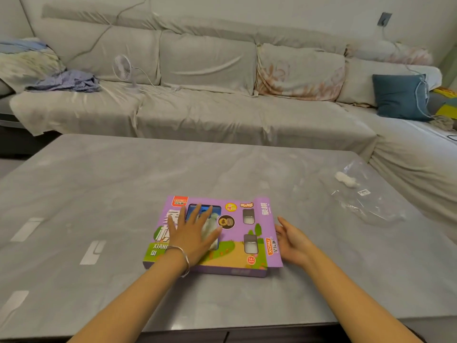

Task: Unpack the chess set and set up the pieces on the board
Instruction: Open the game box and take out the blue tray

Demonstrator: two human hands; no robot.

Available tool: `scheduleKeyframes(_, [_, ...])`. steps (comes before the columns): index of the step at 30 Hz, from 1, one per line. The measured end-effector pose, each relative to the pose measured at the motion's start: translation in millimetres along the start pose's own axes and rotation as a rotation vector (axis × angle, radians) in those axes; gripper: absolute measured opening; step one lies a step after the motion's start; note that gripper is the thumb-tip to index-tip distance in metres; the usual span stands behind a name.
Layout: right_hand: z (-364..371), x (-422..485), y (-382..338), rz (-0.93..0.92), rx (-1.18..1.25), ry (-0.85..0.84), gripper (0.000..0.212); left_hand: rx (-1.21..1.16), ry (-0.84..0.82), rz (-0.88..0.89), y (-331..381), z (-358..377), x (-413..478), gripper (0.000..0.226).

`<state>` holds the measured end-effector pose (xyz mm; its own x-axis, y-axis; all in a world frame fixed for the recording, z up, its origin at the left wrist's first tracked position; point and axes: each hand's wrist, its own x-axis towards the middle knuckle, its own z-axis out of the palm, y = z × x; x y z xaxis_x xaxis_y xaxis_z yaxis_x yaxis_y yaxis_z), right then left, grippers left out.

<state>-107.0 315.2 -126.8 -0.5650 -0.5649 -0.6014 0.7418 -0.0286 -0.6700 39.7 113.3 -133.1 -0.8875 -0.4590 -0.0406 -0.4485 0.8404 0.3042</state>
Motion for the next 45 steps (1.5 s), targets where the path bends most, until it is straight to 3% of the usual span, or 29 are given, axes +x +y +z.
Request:
scheduleKeyframes(3, [-6.3, -3.1, -1.9, 0.049, -0.015, -0.035, 0.056, 0.092, -0.067, 0.003, 2.1, 8.5, 2.0, 0.119])
scheduleKeyframes(6, [-9.8, -5.5, -8.7, 0.029, -0.029, -0.059, 0.060, 0.122, -0.077, -0.014, 0.8, 10.8, 4.1, 0.107])
scheduleKeyframes(8, [-14.3, -6.2, -13.5, -0.001, -0.026, -0.035, 0.055, 0.121, -0.073, -0.022, 1.7, 10.3, 4.5, 0.102])
scheduleKeyframes(13, [-35.2, -11.4, -27.5, -0.084, -0.015, 0.112, 0.035, 0.152, -0.080, -0.050, 4.5, 9.8, 6.9, 0.123])
scheduleKeyframes(15, [-46.6, -15.4, -35.3, -0.140, -0.051, 0.191, 0.025, 0.154, -0.099, -0.054, 6.6, 7.6, 6.2, 0.114])
scheduleKeyframes(17, [-57.7, -21.9, -40.9, -0.207, -0.144, 0.273, 0.018, 0.158, -0.102, -0.071, 7.5, 6.0, 5.7, 0.088])
scheduleKeyframes(19, [-68.0, -28.2, -42.3, -0.294, -0.338, 0.370, 0.017, 0.164, -0.114, -0.106, 9.4, 3.3, 5.6, 0.078])
scheduleKeyframes(22, [-78.3, -31.4, -36.1, -0.462, -0.751, 0.487, 0.038, 0.159, -0.026, -0.072, 21.0, 5.5, 5.2, 0.083])
scheduleKeyframes(24, [-76.6, -35.3, -28.9, -0.626, -1.010, 0.422, 0.045, 0.083, 0.044, 0.054, 38.5, 10.2, 3.0, 0.098])
scheduleKeyframes(26, [-75.3, -38.3, -21.4, -0.691, -1.303, 0.274, 0.049, 0.030, -0.015, 0.158, 56.4, 19.4, -2.3, 0.111])
scheduleKeyframes(28, [-77.5, -40.6, -12.6, -0.645, -1.664, 0.165, 0.058, 0.038, -0.054, 0.229, 67.2, 29.4, -6.3, 0.105])
scheduleKeyframes(30, [-84.6, -41.1, -5.9, -0.653, -1.859, 0.152, 0.068, 0.080, -0.050, 0.251, 69.9, 35.4, -5.2, 0.100])
scheduleKeyframes(34, [-95.0, -43.9, -7.1, -0.665, -1.846, 0.195, 0.067, 0.104, -0.062, 0.240, 69.2, 35.9, -3.2, 0.102])
scheduleKeyframes(42, [-124.1, -58.7, -31.5, -0.622, -1.771, 0.284, 0.091, 0.067, -0.030, 0.205, 55.9, 25.3, -8.6, 0.113])
scheduleKeyframes(45, [-80.9, -62.2, -19.0, -0.682, -1.601, 0.239, 0.060, 0.056, 0.077, 0.022, 27.3, 15.3, -6.1, 0.108])
